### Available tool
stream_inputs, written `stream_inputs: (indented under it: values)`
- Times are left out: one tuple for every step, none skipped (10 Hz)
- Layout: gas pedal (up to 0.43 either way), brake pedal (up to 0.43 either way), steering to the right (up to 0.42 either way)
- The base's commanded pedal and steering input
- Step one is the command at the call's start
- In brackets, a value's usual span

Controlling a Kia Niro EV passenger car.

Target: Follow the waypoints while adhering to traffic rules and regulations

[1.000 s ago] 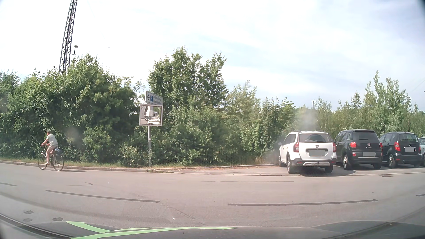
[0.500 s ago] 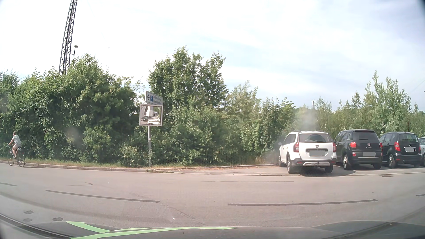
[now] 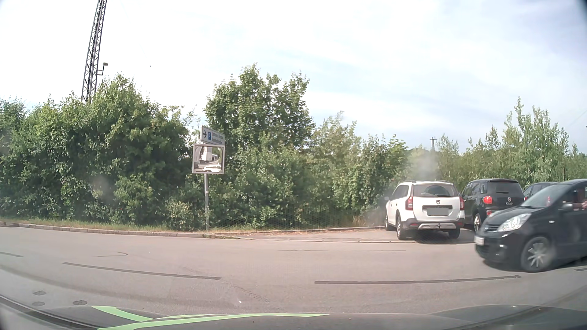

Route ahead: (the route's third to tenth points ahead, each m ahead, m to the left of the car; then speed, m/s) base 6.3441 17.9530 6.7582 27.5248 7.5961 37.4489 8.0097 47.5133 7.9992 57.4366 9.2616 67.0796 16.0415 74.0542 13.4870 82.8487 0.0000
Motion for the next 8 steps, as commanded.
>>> stream_inputs:
  values:
    - [0.0, 0.11, -0.075]
    - [0.0, 0.043, -0.075]
    - [0.0, 0.0, -0.075]
    - [0.0, 0.0, -0.075]
    - [0.0, 0.0, -0.074]
    - [0.0, 0.0, -0.074]
    - [0.0, 0.0, -0.073]
    - [0.0, 0.0, -0.073]
